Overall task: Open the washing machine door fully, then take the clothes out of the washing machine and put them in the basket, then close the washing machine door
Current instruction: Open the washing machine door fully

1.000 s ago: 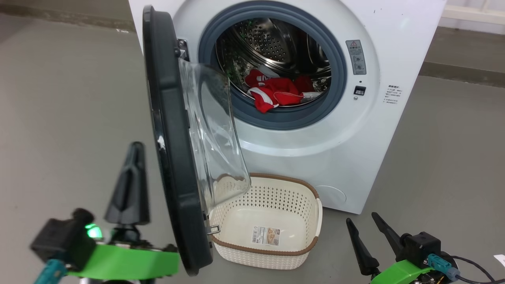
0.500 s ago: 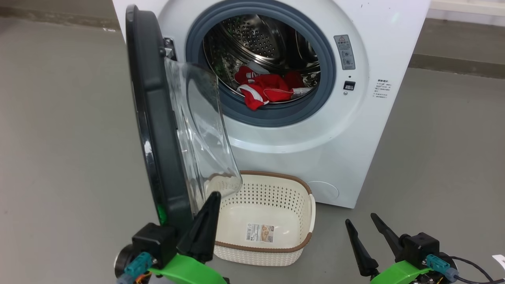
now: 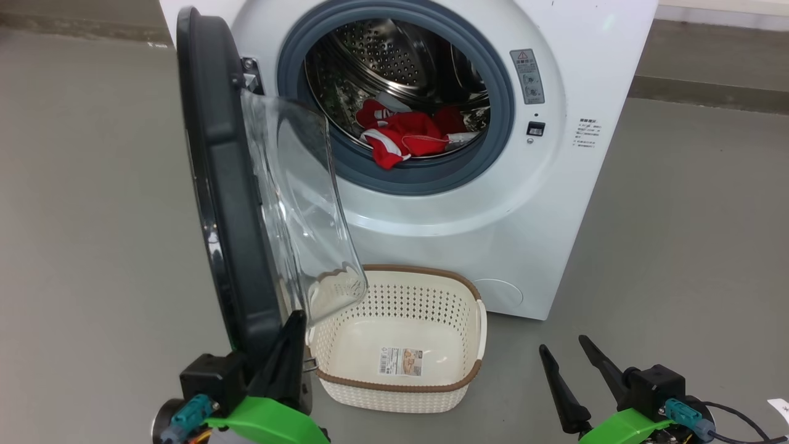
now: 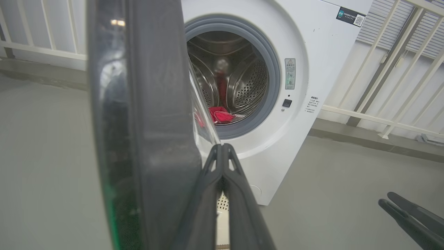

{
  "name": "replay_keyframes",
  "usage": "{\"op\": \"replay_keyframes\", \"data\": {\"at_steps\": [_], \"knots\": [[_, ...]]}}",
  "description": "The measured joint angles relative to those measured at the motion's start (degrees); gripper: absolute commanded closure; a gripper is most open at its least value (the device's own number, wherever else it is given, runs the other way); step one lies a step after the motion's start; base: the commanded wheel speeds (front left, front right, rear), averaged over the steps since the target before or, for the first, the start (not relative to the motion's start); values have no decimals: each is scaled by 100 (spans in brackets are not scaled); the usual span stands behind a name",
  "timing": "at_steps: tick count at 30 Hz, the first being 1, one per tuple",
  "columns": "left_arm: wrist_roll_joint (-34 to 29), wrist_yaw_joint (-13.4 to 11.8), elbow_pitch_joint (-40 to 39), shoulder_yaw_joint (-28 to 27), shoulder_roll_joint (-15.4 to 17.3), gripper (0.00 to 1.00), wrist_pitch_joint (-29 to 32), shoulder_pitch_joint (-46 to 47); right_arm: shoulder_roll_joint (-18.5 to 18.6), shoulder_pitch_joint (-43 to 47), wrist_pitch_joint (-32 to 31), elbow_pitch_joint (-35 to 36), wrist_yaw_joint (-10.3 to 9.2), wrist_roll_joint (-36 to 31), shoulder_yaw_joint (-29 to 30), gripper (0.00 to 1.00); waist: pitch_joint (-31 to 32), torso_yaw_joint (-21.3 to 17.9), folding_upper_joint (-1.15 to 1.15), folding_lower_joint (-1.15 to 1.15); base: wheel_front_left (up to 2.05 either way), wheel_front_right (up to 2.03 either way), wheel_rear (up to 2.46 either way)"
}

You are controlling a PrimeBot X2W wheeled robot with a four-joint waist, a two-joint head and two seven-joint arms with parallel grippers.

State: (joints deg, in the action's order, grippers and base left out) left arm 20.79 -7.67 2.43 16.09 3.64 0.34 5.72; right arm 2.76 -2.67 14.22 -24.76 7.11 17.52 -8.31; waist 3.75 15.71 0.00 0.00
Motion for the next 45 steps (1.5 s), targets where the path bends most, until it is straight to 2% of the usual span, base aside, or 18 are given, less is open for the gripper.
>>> {"op": "replay_keyframes", "data": {"at_steps": [9, 19, 26, 33, 45], "knots": [[-2, -243, -97, -208, 88, 100, -1, -159, 1, 2, 0, -24, 0, -45, 38, 0, -35, 153, 0, 0, 0, 0, 0], [59, -587, -281, -701, 291, 100, 0, -380, 1, 2, 0, -31, 0, -64, 51, 0, -97, 354, 0, 0, 0, 0, 0], [189, -592, -3, -1200, 626, 100, -193, -381, 1, 2, 0, -80, 0, -165, 16, 0, -173, 483, 0, 0, 0, 0, 0], [290, -650, 177, -1563, 771, 100, -294, -341, 1, 2, 0, -105, 0, -285, 25, 0, -241, 569, 0, 0, 0, 0, 0], [641, -649, 740, -2246, 1189, 100, -587, -8, 8, 2, 0, -131, 0, -452, 32, 0, -335, 541, 0, 0, 0, 0, 0]]}}
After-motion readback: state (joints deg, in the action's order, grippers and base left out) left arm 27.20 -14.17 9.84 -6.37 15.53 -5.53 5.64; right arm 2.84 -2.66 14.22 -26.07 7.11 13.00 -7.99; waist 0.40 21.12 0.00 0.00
